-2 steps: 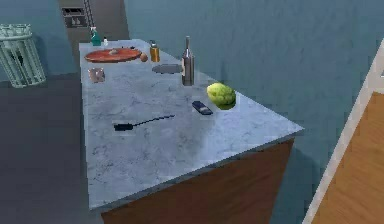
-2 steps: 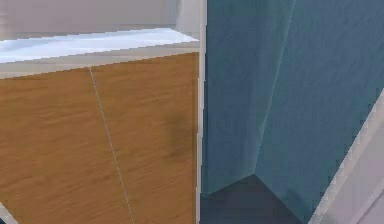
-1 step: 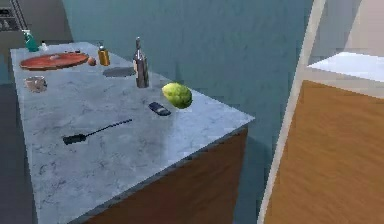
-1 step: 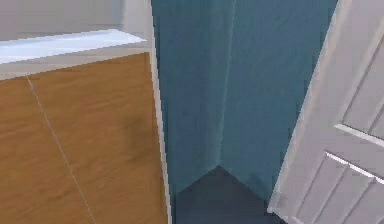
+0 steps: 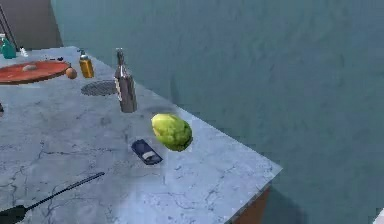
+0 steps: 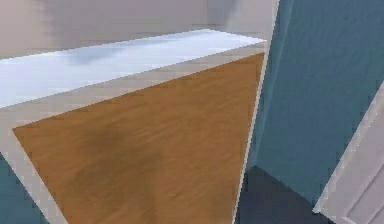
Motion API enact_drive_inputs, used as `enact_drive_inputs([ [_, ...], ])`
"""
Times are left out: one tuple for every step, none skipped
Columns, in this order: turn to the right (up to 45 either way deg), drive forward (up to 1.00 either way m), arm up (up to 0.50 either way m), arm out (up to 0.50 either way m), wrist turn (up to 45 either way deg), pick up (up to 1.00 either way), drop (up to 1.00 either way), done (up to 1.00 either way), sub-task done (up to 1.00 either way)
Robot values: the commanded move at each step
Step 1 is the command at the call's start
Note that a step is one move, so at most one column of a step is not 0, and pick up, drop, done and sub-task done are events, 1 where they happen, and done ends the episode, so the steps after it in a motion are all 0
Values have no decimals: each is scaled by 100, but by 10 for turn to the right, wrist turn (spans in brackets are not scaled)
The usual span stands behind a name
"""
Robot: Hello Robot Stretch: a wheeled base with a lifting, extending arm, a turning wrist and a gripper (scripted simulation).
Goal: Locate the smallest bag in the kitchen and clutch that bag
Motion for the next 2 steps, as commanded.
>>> enact_drive_inputs([
  [-450,0,0,0,0,0,0,0,0],
  [-450,0,0,0,0,0,0,0,0],
])
